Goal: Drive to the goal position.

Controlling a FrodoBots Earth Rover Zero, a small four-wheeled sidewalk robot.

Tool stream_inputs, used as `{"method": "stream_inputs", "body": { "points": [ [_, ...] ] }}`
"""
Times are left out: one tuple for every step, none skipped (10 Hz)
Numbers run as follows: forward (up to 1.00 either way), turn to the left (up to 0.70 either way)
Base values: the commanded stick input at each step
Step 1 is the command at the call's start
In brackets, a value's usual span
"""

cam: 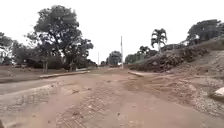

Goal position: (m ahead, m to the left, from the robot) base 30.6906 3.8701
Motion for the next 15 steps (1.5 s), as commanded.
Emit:
{"method": "stream_inputs", "body": {
  "points": [
    [1.0,0.0],
    [1.0,0.0],
    [1.0,0.0],
    [1.0,0.0],
    [1.0,0.0],
    [1.0,0.0],
    [1.0,0.0],
    [1.0,0.0],
    [1.0,0.0],
    [1.0,0.0],
    [1.0,0.0],
    [1.0,0.0],
    [1.0,0.0],
    [1.0,0.0],
    [1.0,0.0]
  ]
}}
